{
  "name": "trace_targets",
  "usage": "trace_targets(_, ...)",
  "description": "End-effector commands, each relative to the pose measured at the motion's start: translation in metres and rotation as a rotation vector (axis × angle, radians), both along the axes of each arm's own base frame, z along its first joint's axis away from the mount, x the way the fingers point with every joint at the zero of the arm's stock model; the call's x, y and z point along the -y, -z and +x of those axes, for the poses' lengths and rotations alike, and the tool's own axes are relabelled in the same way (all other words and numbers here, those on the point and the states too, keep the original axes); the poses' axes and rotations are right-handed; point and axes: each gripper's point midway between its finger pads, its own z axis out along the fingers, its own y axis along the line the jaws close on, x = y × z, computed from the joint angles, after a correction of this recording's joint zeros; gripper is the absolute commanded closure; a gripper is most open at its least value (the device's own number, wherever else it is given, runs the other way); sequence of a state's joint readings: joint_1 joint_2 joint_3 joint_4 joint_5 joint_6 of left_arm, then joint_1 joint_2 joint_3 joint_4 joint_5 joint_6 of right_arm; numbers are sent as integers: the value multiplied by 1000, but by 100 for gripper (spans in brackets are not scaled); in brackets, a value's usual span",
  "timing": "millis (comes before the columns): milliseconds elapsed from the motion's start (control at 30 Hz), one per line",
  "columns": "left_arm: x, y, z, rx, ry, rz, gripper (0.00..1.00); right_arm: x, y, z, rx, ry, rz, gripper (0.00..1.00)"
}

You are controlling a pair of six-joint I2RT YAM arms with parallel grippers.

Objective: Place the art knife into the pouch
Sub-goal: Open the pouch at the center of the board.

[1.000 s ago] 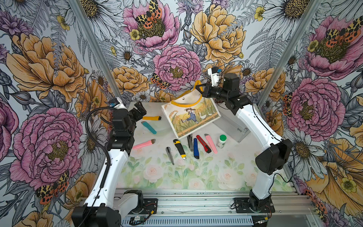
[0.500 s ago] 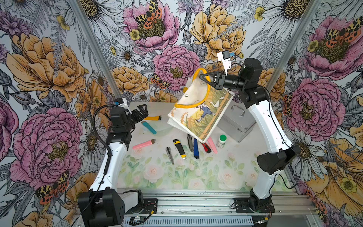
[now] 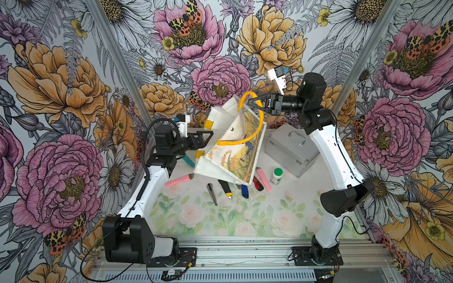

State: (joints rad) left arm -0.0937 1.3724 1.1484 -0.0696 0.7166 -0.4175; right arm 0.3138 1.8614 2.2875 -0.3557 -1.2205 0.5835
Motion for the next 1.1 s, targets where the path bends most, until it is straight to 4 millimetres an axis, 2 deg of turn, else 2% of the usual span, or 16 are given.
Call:
trace_targets(0,15,14,2,-5,81,17,1,2,-26,-24,99,-56,30,100)
trace_targets(233,35,25,14,-32,154,12,4,4,-34,-31,119,-51,37,100)
trace_targets(300,49,27,12,-36,210,5,18,3,-33,-28,120,-40,38,100)
trace_targets(367,63,31,11,-52,264,-7,45,3,-33,-25,121,-28,39,100)
trace_targets(467,81,36,9,-72,328,-20,73,4,-32,-21,124,-15,39,100)
trace_targets(567,92,39,7,-86,372,-31,89,6,-30,-13,120,9,38,100)
trace_targets(667,94,39,7,-87,370,-26,100,10,-29,-7,114,30,37,100)
trace_targets(900,77,30,11,-88,254,77,100,26,-21,18,72,140,34,100)
trace_targets(1067,40,9,18,-41,42,183,100,50,8,60,-24,344,15,100)
